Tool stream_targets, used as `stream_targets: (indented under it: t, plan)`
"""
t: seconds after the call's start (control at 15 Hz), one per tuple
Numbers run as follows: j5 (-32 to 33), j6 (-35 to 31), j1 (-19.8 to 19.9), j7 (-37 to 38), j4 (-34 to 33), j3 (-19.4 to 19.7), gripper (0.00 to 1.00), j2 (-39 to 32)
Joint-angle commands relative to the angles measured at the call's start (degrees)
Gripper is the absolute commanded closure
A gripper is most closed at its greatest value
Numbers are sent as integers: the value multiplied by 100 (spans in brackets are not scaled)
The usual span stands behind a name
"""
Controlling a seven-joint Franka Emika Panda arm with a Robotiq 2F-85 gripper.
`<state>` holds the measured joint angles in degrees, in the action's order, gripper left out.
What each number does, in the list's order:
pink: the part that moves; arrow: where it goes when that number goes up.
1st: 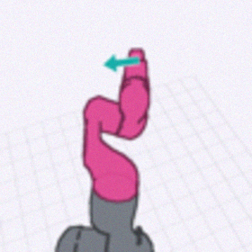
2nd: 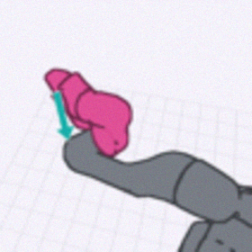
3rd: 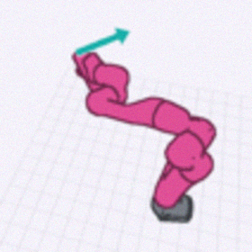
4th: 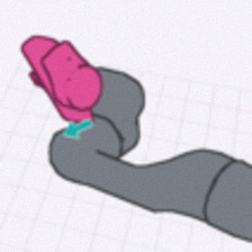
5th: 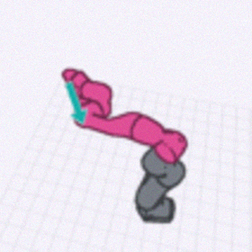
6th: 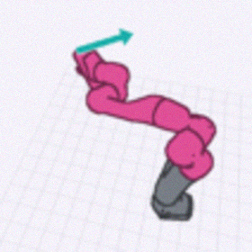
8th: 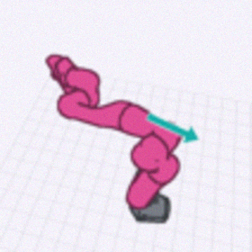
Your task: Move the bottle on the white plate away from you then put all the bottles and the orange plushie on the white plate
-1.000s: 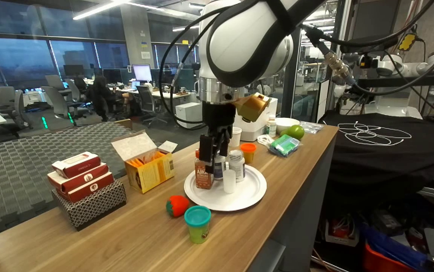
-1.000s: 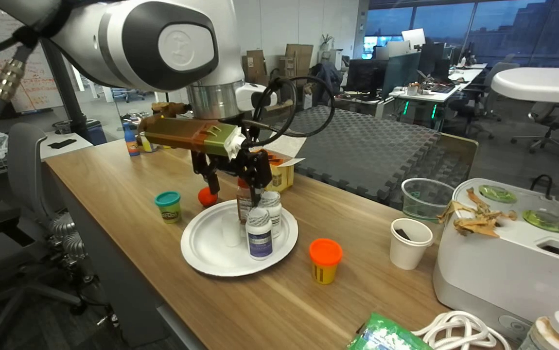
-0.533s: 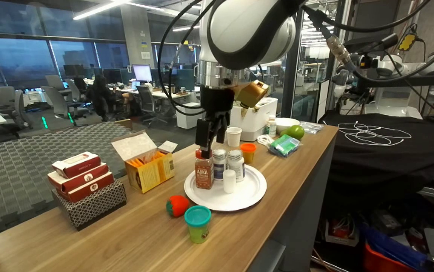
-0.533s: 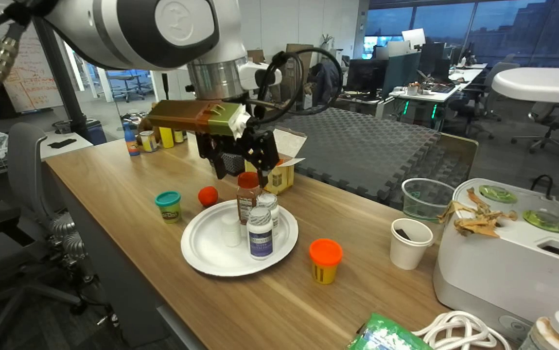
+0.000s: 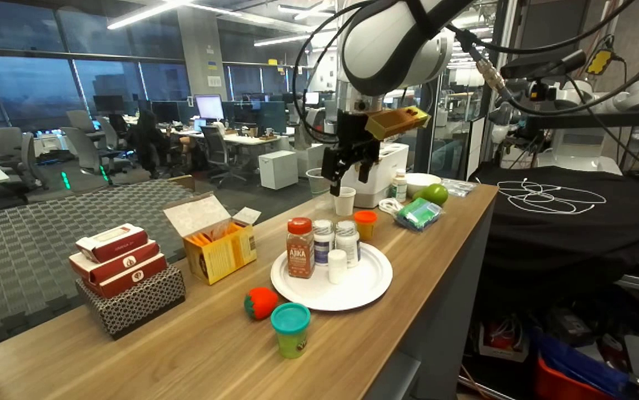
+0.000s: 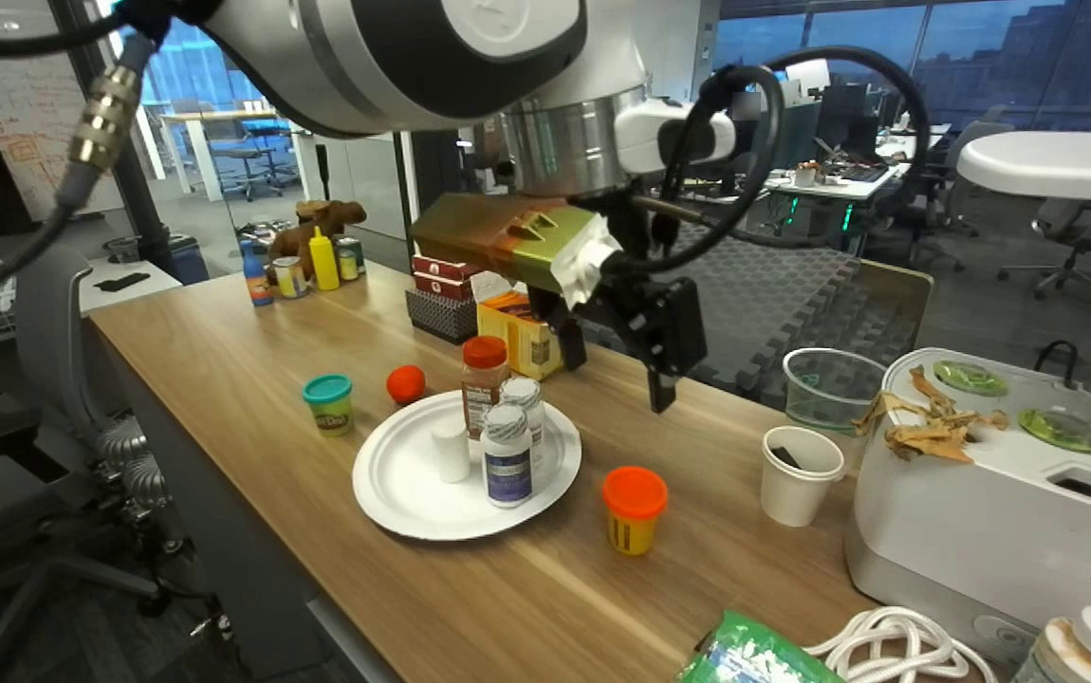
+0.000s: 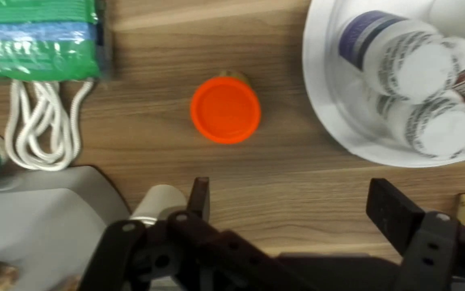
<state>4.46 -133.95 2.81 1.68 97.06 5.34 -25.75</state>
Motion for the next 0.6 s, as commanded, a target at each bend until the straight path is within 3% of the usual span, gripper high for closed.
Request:
stream_targets:
  t: [0.0,0.53]
  plan:
    - [-12,304,100,596,-483,213,0,-312]
    - [-170,1421,212,887,-1089,173,0,-946]
